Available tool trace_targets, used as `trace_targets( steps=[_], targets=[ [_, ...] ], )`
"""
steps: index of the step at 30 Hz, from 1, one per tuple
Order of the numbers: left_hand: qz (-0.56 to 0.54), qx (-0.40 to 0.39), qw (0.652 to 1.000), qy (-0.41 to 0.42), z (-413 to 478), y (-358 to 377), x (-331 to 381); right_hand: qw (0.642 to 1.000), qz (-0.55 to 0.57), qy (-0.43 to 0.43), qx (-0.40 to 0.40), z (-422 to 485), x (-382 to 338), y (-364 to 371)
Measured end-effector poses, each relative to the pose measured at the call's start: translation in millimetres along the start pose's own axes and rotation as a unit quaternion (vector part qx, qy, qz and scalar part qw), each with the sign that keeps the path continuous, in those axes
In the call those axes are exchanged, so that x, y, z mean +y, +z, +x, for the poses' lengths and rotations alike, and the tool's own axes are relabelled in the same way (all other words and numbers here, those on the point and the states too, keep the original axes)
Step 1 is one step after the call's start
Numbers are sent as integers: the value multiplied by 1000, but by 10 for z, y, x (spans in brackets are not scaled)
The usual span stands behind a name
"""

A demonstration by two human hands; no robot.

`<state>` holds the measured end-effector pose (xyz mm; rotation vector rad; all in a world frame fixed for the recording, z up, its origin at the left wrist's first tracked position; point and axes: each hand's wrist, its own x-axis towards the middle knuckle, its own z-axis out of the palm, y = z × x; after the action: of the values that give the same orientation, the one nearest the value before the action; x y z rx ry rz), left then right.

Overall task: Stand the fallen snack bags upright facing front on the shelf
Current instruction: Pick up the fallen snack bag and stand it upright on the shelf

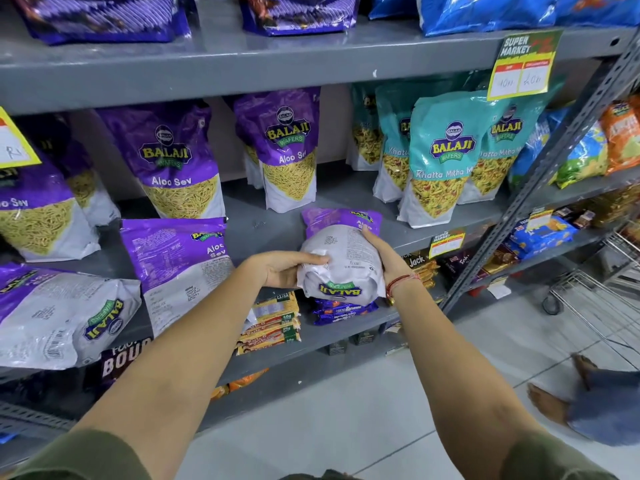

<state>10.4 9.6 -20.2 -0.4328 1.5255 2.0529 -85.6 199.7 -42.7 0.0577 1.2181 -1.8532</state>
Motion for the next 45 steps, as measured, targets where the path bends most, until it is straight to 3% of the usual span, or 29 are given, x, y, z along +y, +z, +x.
trace_targets(
  steps=[5, 10, 16, 22, 28, 34, 35, 38, 39, 43, 45],
  targets=[
    [-38, -7, 997, 67, -79, 109, 111, 997, -3, -71, -18, -18, 10, -132],
    [6, 106, 973, 204, -68, 191, 357, 977, -77, -188, -62, -64, -283, 33],
    [22, 262, 910, 321, -178, 300, 748, 938, -192, -284, -56, 12, -804, 367],
    [50, 362, 834, 414, -485, 228, 1291, 911, -229, -337, -57, 148, -1337, 581],
    [27, 409, 798, 442, -531, 213, 1536, 890, -287, -353, -40, 227, -1580, 747],
    [-35, 500, 735, 457, -488, 8, 1439, 926, -133, -354, -6, 292, -1675, 611],
    [-13, 524, 721, 454, -460, 13, 1336, 928, -136, -346, 5, 317, -1644, 557],
    [140, 613, 631, 454, -256, 119, 817, 931, -229, -283, 16, 386, -1424, 448],
    [179, 614, 621, 452, -138, 186, 590, 929, -264, -258, 11, 415, -1311, 424],
    [212, 598, 672, 382, 350, 462, -156, 917, -339, -208, -37, 467, -933, 473],
    [208, 581, 714, 332, 465, 585, -280, 920, -323, -222, -15, 502, -823, 505]
  ],
)
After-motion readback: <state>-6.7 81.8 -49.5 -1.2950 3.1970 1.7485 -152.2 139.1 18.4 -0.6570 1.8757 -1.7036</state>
